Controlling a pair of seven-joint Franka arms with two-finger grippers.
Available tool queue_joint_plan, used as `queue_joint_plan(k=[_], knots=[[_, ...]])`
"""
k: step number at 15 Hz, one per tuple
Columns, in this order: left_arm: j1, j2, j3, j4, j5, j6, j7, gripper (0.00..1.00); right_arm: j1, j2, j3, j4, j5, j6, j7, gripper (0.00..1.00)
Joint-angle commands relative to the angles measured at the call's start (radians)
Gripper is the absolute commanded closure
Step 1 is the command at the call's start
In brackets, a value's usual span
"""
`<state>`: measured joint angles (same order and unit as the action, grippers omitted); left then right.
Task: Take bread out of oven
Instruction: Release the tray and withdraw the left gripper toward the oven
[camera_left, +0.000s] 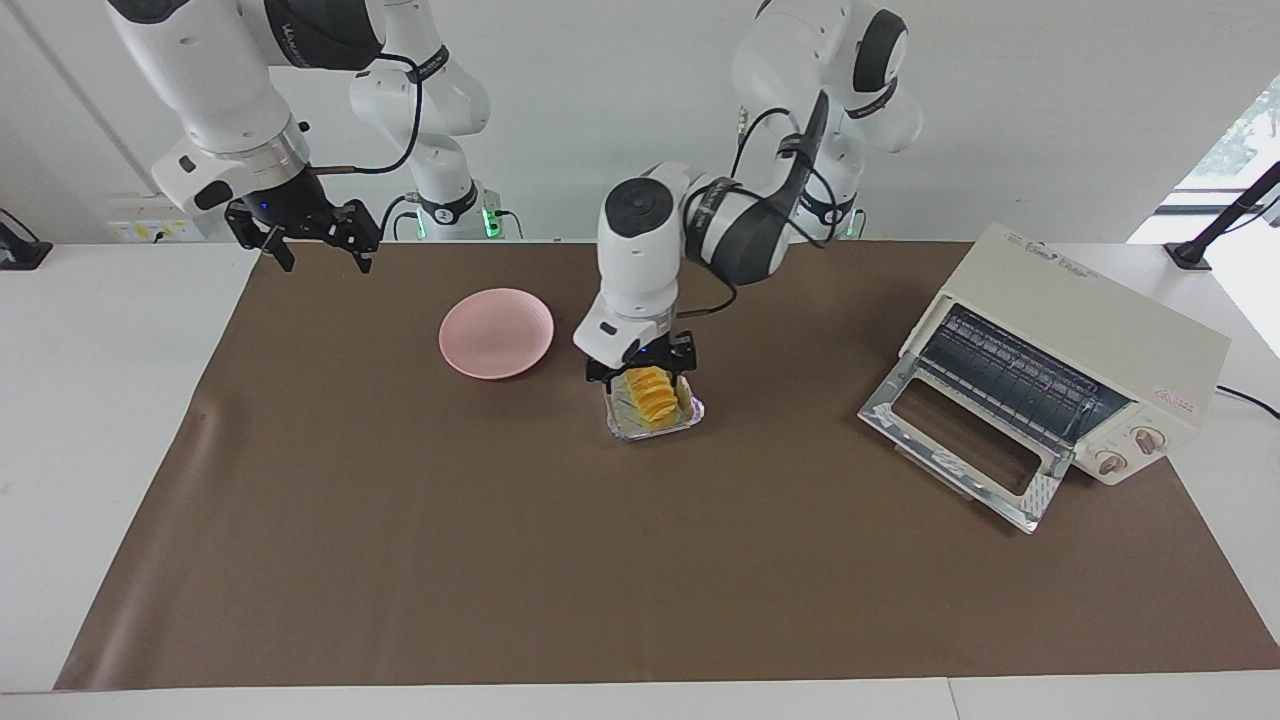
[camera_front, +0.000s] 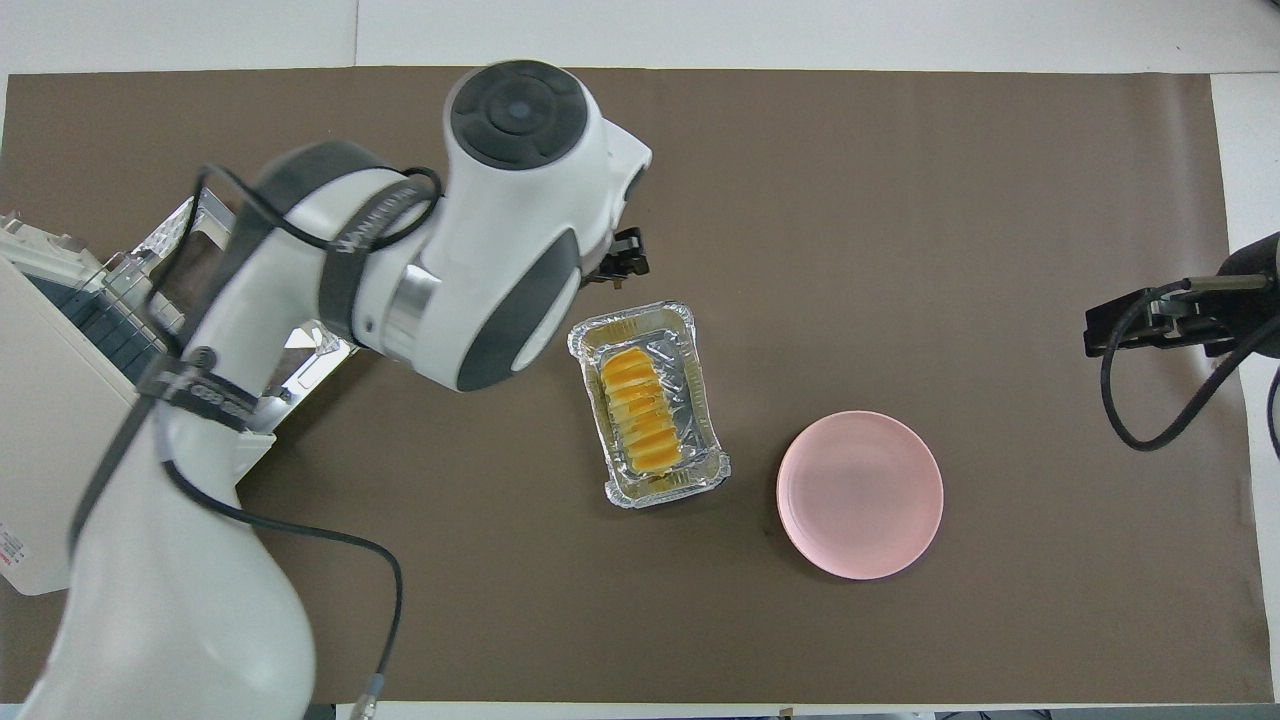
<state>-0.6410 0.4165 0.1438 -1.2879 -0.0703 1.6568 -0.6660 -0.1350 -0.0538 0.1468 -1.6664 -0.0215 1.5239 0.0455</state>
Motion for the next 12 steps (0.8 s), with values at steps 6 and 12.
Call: queue_joint_plan(k=[6,12], knots=[[0.358,-0.247,-0.007,-0.109,-0.008,-0.297,0.578,0.0,-0.014,-0.018,0.007,-0.018,0.015,-0.008,-0.015,0.0],[0.399,-0.429,-0.01,-0.34,0.033,-0.307,0.629,0.0,-0.014,-0.018,0.007,-0.018,0.015,-0.008,-0.015,0.0]])
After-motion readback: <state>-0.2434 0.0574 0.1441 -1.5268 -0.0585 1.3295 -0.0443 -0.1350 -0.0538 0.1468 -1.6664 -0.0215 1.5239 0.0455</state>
